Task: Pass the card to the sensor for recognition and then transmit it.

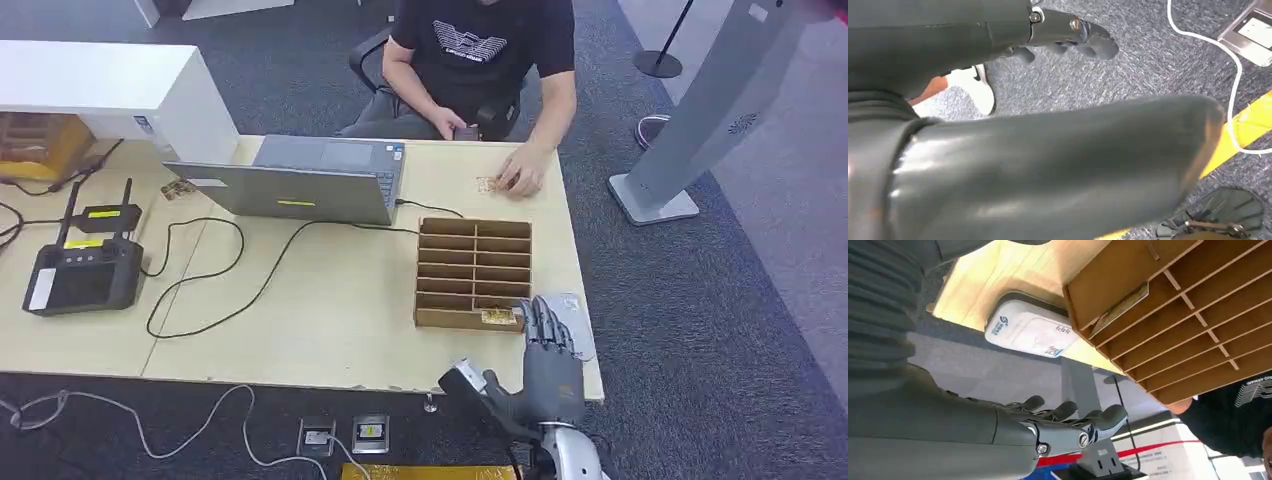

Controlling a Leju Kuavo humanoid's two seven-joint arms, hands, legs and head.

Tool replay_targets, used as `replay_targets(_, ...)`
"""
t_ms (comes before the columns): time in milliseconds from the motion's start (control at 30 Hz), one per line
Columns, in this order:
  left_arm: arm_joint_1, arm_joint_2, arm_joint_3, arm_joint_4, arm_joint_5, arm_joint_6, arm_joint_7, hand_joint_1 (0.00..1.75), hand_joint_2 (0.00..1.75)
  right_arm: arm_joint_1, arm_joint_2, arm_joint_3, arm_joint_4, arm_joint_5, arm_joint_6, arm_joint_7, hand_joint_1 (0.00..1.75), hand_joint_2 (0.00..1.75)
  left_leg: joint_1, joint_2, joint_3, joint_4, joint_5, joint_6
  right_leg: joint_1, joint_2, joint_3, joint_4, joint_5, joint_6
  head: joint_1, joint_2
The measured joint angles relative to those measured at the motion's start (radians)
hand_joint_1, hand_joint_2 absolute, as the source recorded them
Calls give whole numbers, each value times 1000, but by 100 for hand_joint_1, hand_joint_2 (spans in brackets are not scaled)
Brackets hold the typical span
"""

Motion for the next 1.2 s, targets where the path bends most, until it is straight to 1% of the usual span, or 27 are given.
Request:
replay_targets(200,-17,4,-19,0,-14,-21,0,0,0,-15,24,1,48,5,-29,-1,0,175,0,0,0,0,0,0,0,0,0,0,0,0,0,0)
replay_targets(433,-29,6,-23,0,-33,-33,0,0,0,-34,46,6,84,47,-32,-4,0,175,0,0,0,0,0,0,0,0,0,0,0,0,0,0)
replay_targets(633,-36,7,-29,0,-48,-43,3,0,0,-40,65,8,125,45,-32,-21,0,175,0,0,0,0,0,0,0,0,0,0,0,0,0,0)
replay_targets(833,-41,9,-37,0,-62,-56,5,0,0,-46,75,11,154,52,-24,-28,0,175,0,0,0,0,0,0,0,0,0,0,0,0,0,0)
replay_targets(1200,-41,15,-42,-12,-80,-62,13,0,0,-60,89,13,182,99,3,-35,0,175,0,0,0,0,0,0,0,0,0,0,0,0,0,0)
